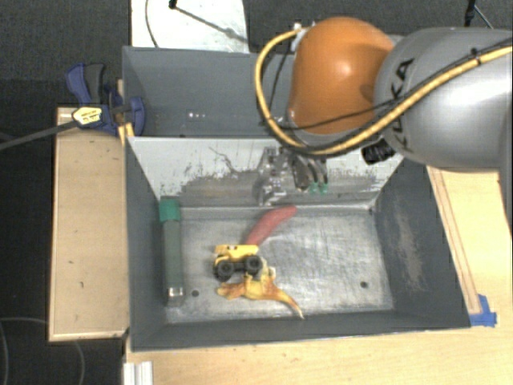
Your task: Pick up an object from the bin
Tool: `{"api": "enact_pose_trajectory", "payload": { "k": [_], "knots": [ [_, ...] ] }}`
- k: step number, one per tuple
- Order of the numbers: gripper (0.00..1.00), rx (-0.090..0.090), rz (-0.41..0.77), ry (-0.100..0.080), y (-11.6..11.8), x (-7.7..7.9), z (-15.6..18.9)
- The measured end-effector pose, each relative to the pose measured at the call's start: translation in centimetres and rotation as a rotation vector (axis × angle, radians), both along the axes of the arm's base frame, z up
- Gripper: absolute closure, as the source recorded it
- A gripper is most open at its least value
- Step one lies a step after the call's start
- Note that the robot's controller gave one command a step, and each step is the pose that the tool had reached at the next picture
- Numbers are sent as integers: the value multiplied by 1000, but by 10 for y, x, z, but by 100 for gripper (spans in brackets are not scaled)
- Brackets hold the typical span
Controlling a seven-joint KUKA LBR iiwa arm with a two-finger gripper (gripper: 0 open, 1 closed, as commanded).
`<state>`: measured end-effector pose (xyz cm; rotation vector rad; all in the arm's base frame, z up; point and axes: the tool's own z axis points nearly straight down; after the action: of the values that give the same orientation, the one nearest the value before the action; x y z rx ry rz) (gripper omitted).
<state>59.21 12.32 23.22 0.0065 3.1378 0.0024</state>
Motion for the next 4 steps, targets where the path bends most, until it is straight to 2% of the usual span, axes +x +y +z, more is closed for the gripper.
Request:
{"api": "enact_pose_trajectory", "payload": {
  "k": [1,2,3,4],
  "knots": [
    [0,0,-156,7,49,-85,-86],
    [0,0,-158,3,48,-83,-84],
    [100,27,-336,-38,3,-87,-142],
    [100,28,-339,-38,3,-87,-143]
  ]
}}
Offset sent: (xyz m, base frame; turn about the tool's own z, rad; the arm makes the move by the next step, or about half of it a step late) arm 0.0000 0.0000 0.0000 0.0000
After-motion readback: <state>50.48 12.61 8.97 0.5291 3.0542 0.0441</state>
